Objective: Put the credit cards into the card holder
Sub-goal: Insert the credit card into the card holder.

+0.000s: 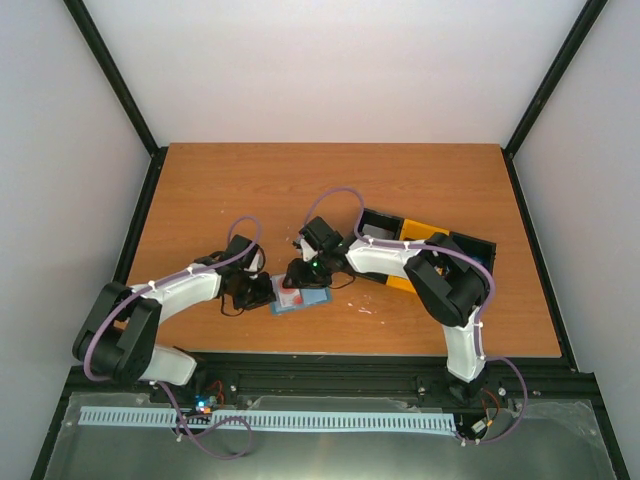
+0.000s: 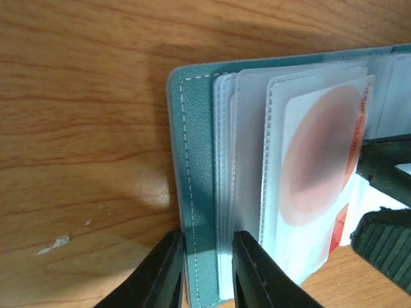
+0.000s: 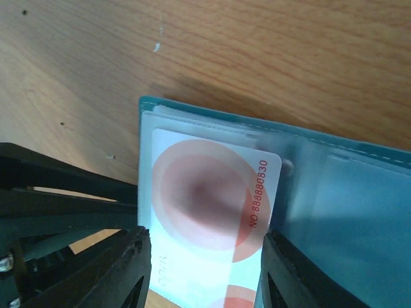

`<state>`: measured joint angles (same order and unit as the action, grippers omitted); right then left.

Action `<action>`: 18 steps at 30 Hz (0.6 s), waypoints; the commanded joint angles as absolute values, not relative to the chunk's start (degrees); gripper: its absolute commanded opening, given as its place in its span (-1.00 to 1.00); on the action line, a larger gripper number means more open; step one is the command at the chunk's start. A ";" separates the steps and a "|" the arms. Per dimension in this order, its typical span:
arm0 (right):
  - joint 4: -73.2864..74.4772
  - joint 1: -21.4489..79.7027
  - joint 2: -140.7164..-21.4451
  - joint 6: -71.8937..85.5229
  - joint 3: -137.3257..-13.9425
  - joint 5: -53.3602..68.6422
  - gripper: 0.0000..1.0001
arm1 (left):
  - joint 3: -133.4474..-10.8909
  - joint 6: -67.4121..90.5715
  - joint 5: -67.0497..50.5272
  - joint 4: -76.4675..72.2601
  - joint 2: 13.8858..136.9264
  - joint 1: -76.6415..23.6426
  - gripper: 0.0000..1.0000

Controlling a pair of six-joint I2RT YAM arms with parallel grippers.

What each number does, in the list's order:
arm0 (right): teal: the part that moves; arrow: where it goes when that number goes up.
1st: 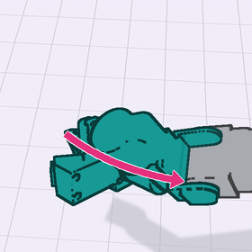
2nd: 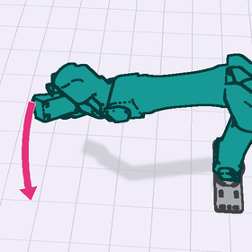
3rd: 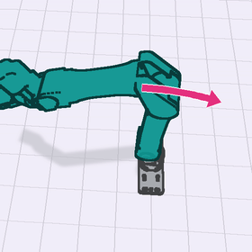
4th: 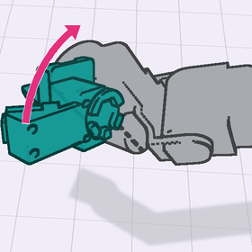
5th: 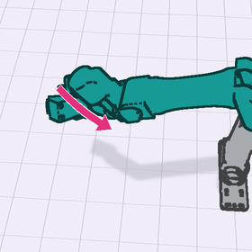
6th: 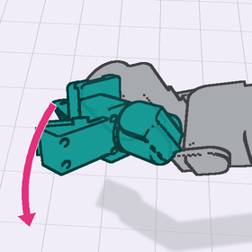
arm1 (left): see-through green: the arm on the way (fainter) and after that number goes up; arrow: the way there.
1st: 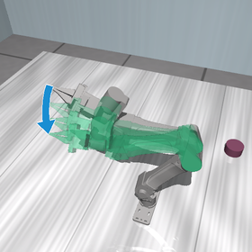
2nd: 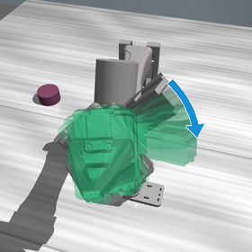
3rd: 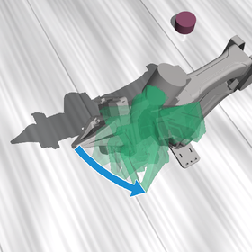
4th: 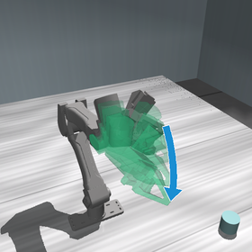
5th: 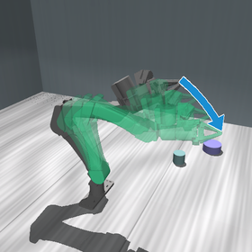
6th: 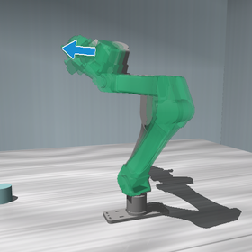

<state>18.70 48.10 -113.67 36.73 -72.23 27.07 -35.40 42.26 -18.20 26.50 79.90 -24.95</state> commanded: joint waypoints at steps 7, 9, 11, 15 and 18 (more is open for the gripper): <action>10.91 49.04 -115.95 39.84 -70.64 33.44 -0.06 | -36.41 41.00 -17.09 27.35 81.34 -24.87 -0.58; 11.66 48.98 -115.53 39.23 -70.94 32.39 -0.06 | -36.74 41.55 -15.66 28.14 80.97 -24.87 -0.59; 12.59 48.91 -113.79 38.10 -70.96 30.15 -0.05 | -37.37 42.53 -13.23 29.47 79.87 -24.83 -0.59; 14.57 48.22 -106.39 35.54 -70.66 23.48 -0.04 | -39.08 43.49 -9.99 31.45 75.48 -24.87 -0.51; 18.95 46.71 -100.70 33.74 -70.60 15.97 -0.03 | -40.70 42.89 -9.67 31.52 72.09 -24.87 -0.41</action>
